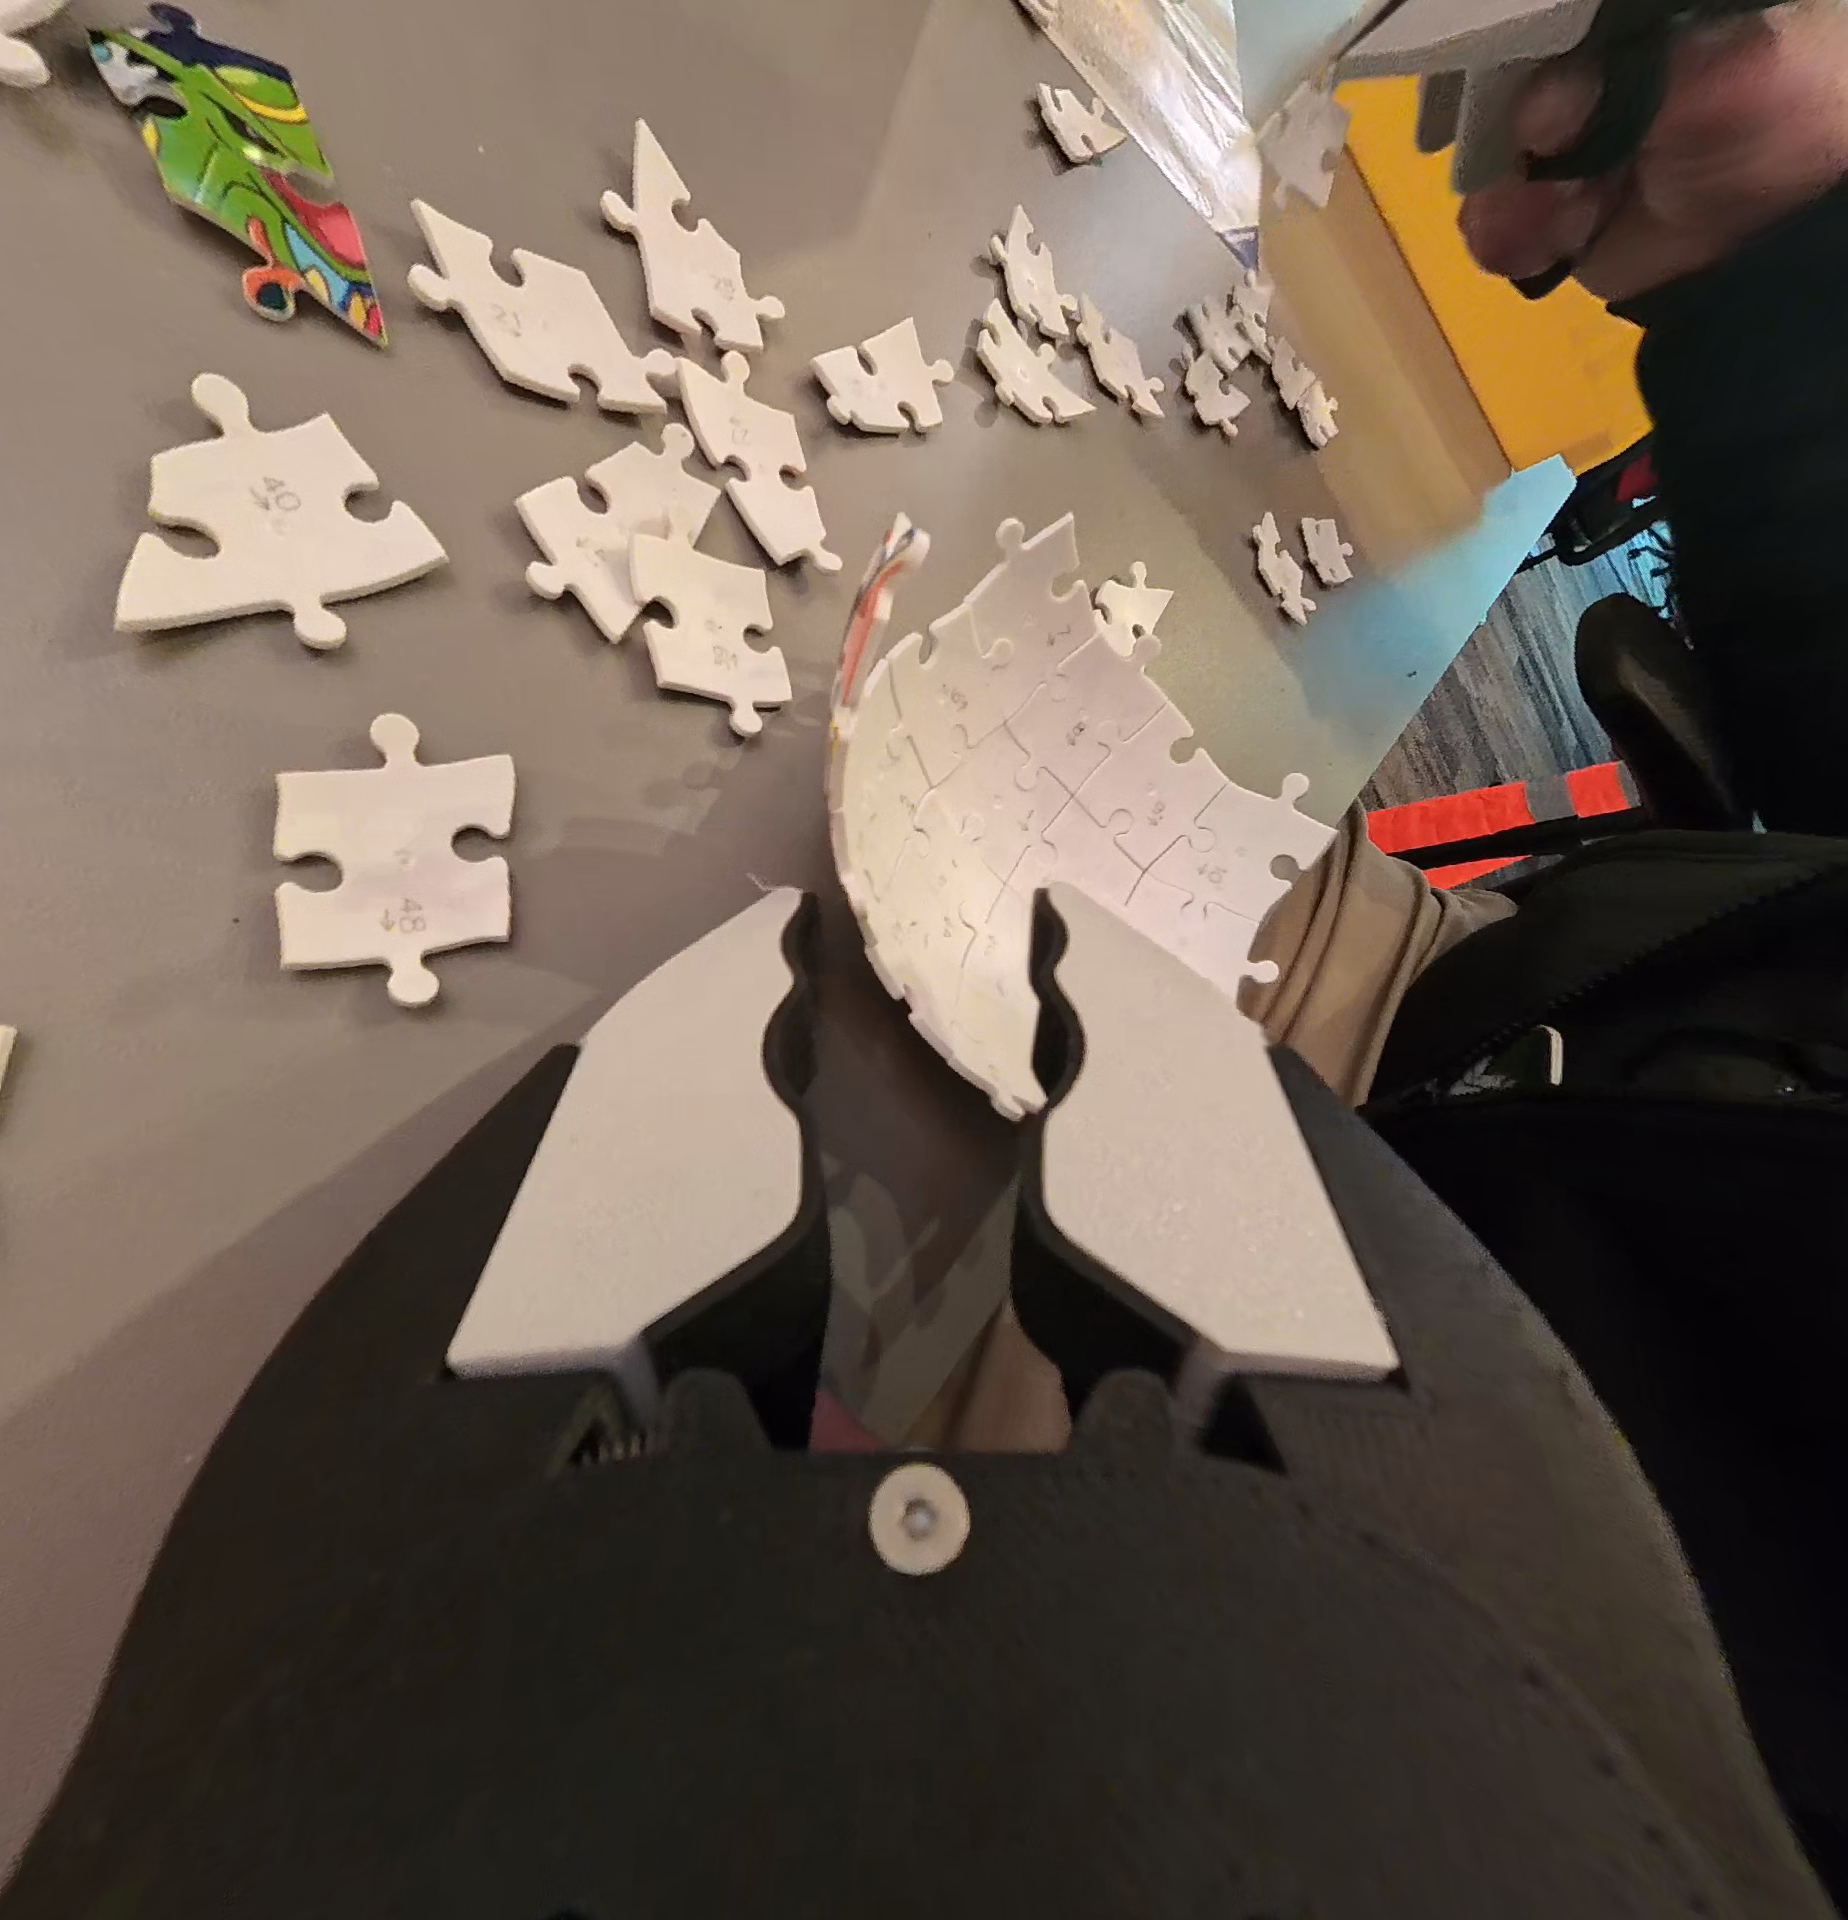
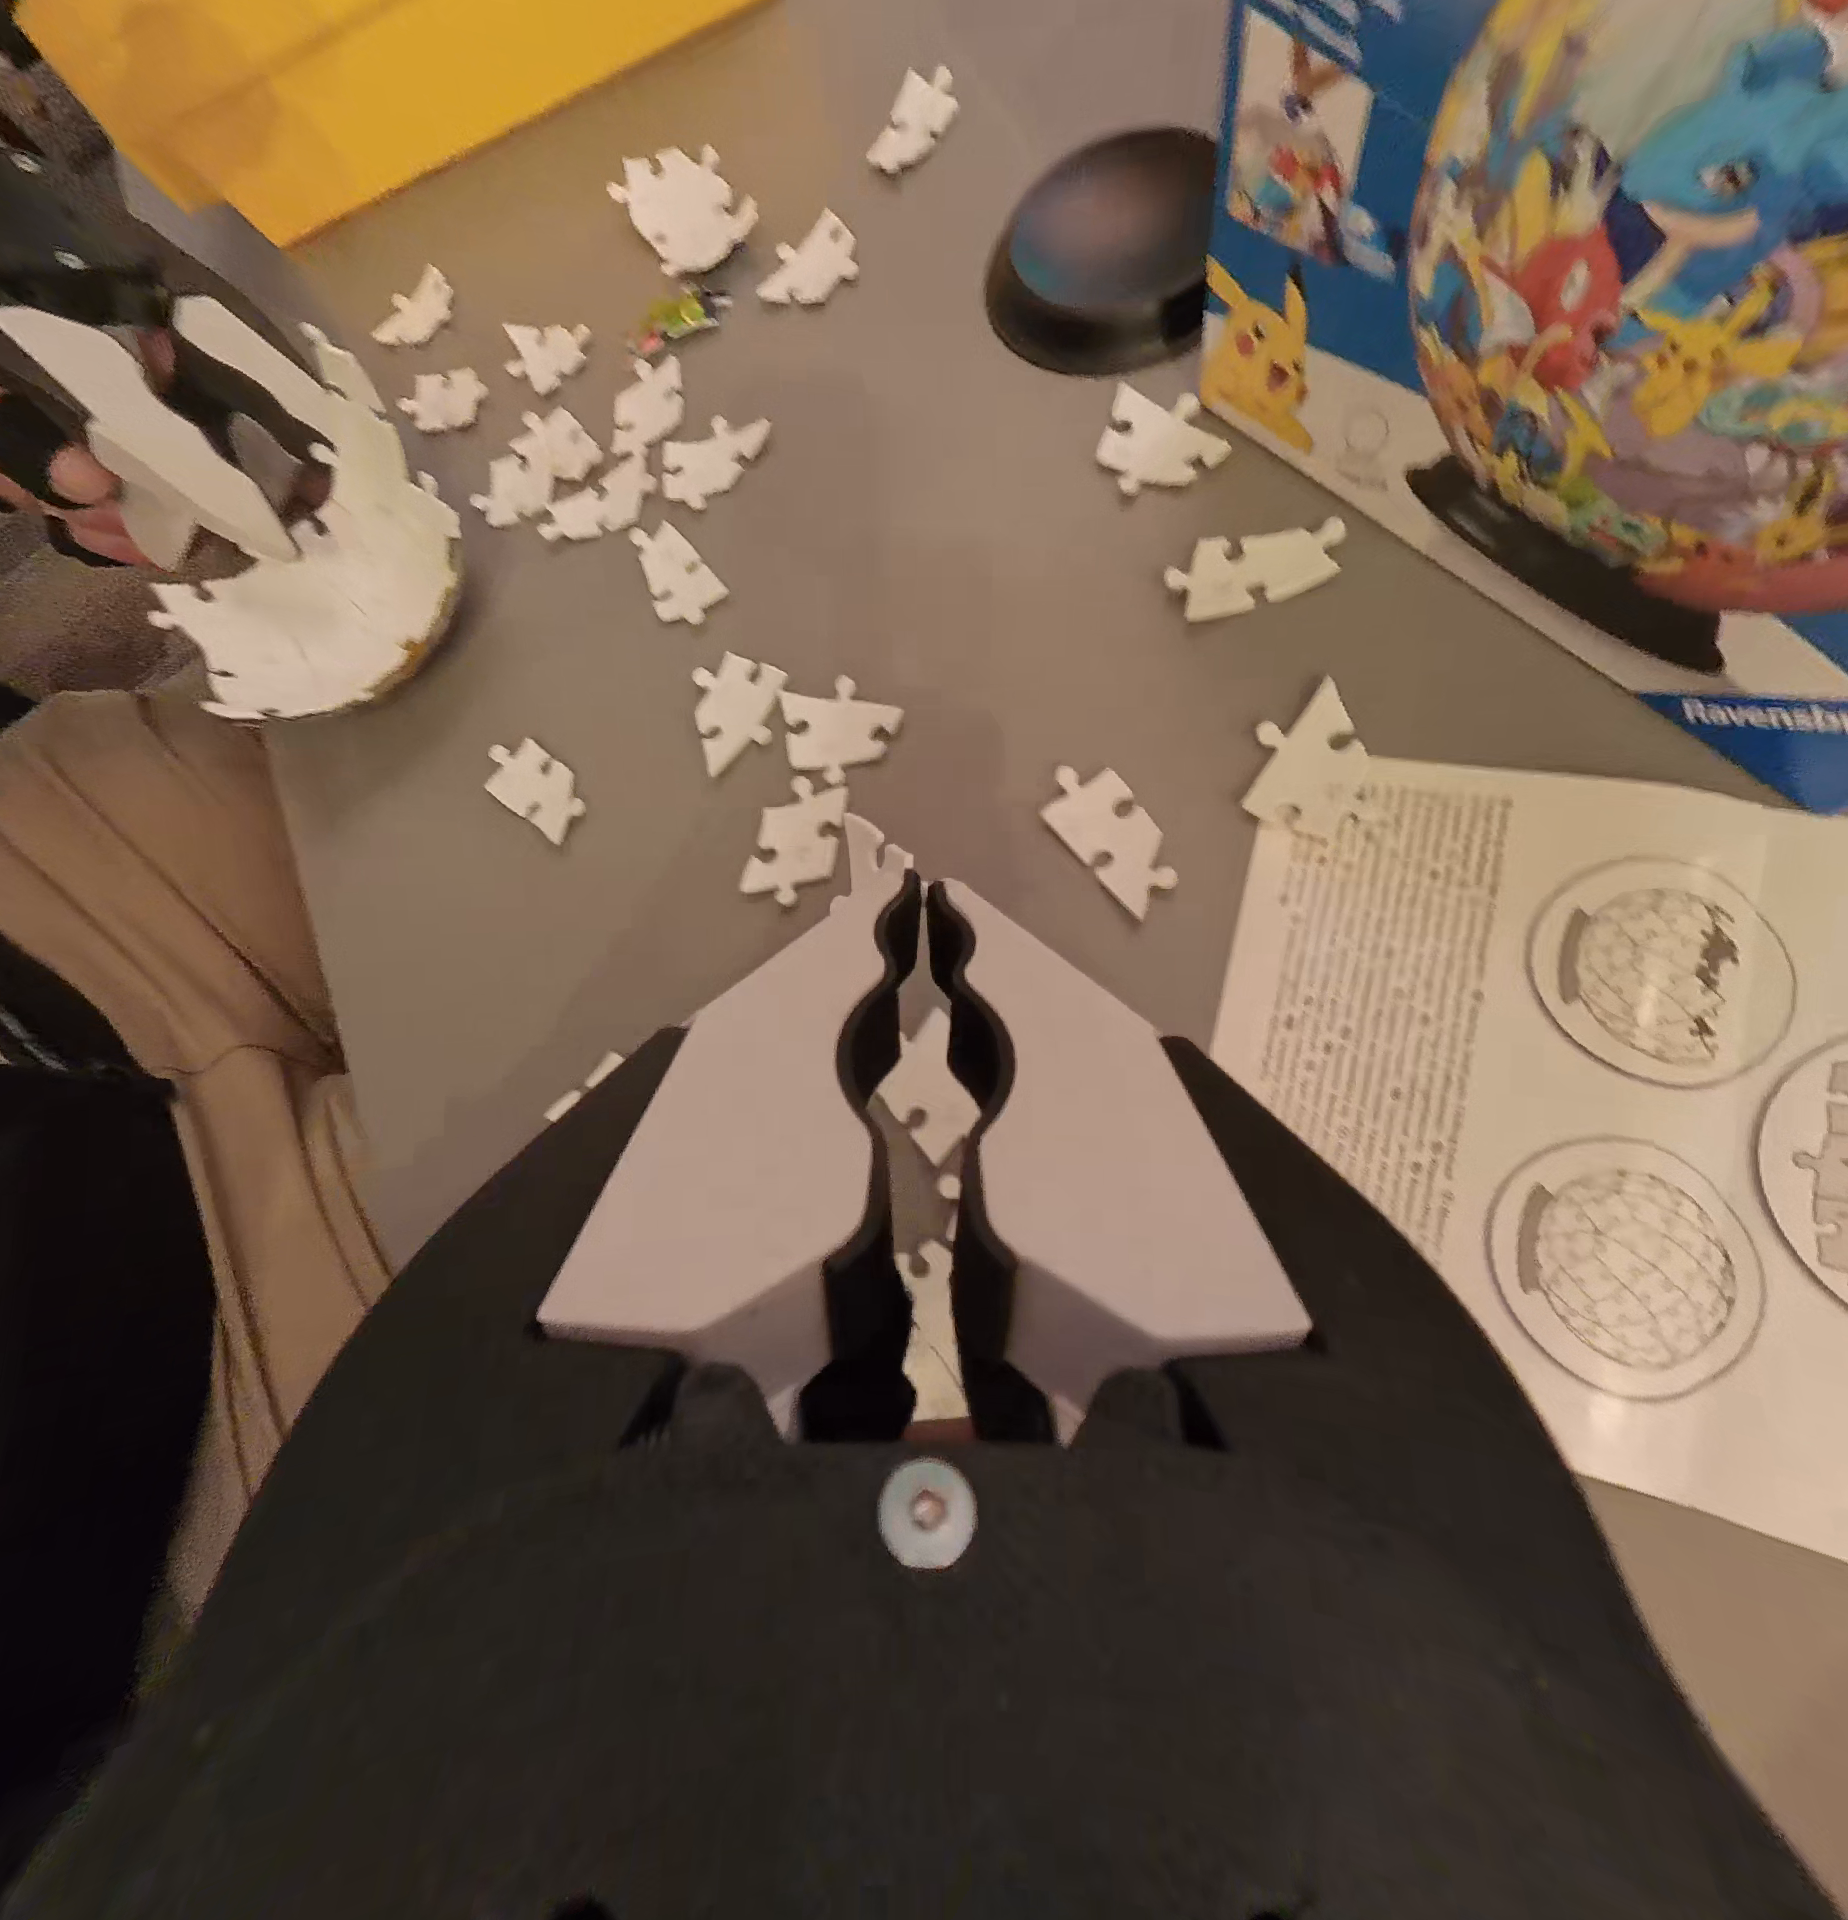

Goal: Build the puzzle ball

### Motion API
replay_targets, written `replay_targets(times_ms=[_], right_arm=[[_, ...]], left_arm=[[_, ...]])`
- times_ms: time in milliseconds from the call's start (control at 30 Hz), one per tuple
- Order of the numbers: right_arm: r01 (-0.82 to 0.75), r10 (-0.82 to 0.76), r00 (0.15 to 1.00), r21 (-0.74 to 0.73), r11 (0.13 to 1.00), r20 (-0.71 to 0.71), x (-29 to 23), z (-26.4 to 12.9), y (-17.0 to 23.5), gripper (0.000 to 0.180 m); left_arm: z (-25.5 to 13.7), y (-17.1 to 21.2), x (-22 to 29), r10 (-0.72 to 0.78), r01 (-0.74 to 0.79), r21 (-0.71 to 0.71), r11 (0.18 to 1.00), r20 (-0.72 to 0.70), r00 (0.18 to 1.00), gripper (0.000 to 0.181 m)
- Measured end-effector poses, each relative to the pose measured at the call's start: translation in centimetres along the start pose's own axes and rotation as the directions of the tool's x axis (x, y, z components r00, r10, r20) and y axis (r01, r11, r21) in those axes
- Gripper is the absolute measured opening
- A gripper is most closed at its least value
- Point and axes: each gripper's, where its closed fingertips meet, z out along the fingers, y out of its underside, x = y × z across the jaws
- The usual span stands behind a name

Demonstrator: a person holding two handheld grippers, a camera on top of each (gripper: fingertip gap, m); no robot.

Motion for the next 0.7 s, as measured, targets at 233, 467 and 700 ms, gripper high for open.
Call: replay_targets(times_ms=[233,467,700], right_arm=[[0.023,-0.031,0.996,0.102,0.995,0.080,-5.6,1.0,-3.9,0.000],[-0.053,0.007,0.976,0.208,0.977,0.215,-11.6,5.1,-8.1,0.000],[-0.109,0.060,0.960,0.166,0.980,0.272,-15.1,10.7,-8.3,0.000]], left_arm=[[-1.1,-0.4,-0.6,-0.003,0.002,0.023,1.000,0.035,0.999,0.050],[-2.1,-3.3,-0.9,0.057,-0.068,0.108,0.992,0.100,0.993,0.048],[-0.3,-3.3,-0.9,0.087,-0.095,0.059,0.994,0.124,0.988,0.028]])
